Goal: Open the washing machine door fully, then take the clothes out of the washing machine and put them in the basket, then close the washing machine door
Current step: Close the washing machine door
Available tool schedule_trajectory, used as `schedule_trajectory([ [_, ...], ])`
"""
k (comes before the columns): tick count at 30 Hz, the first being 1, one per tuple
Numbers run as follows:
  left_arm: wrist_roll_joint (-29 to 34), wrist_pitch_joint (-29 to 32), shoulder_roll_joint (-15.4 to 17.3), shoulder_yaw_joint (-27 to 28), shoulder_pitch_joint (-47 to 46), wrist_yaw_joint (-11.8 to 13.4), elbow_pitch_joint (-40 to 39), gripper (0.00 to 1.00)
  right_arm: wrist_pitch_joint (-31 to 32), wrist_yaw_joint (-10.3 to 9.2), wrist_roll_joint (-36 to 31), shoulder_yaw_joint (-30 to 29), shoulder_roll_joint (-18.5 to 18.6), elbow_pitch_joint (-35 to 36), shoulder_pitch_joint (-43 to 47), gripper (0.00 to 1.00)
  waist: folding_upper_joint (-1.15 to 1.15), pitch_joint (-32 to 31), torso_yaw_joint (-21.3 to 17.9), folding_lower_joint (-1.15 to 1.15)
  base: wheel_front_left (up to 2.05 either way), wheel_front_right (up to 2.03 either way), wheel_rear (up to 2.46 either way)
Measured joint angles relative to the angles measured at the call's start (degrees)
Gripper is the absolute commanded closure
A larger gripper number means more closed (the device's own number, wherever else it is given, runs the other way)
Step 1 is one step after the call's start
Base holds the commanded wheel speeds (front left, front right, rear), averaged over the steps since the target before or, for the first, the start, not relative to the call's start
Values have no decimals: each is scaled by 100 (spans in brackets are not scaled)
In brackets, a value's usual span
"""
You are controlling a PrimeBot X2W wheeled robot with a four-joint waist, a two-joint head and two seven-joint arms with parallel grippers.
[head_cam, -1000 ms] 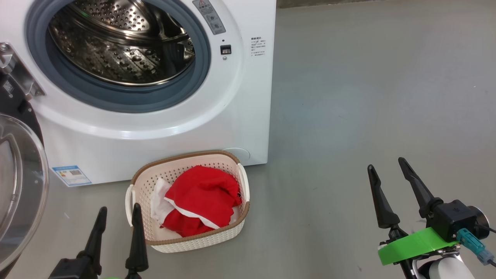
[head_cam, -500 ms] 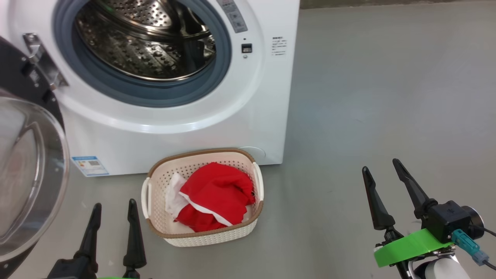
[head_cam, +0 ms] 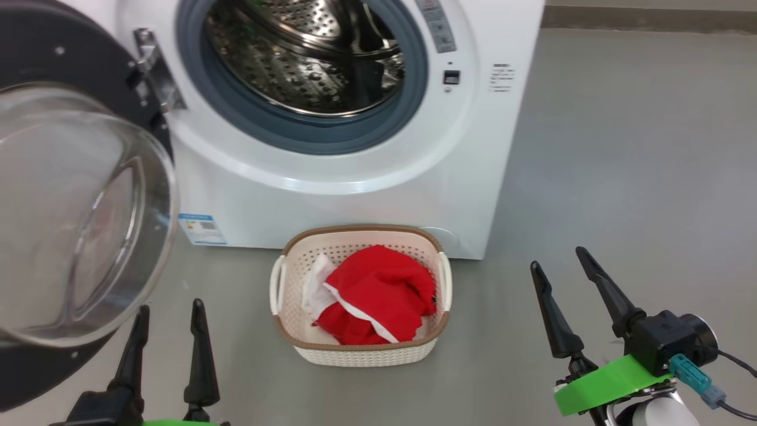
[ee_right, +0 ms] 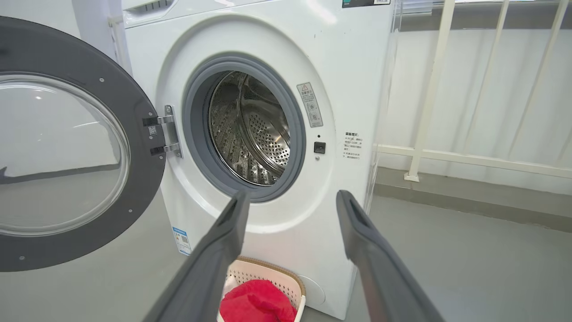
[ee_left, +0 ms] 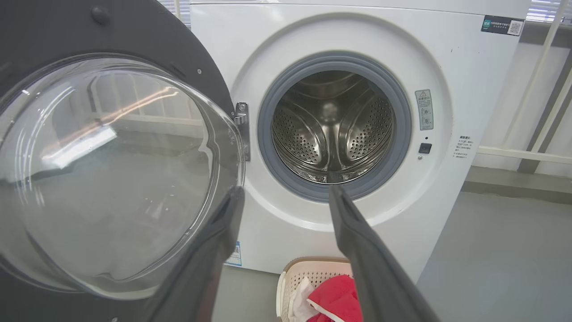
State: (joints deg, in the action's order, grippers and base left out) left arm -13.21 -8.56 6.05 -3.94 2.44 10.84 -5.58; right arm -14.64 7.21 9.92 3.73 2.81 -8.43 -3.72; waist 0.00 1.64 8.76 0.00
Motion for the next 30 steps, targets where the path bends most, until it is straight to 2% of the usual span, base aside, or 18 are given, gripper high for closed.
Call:
schedule_trajectory([
  [23,138,186,60,-45,131,234,-357,0,0,0,-91,489,12,21,-160,0,0,-52,1709,0,0,0,0],
  [30,140,156,73,47,152,353,-481,0,0,0,-91,676,11,22,-265,0,0,-47,2068,0,0,0,0],
])
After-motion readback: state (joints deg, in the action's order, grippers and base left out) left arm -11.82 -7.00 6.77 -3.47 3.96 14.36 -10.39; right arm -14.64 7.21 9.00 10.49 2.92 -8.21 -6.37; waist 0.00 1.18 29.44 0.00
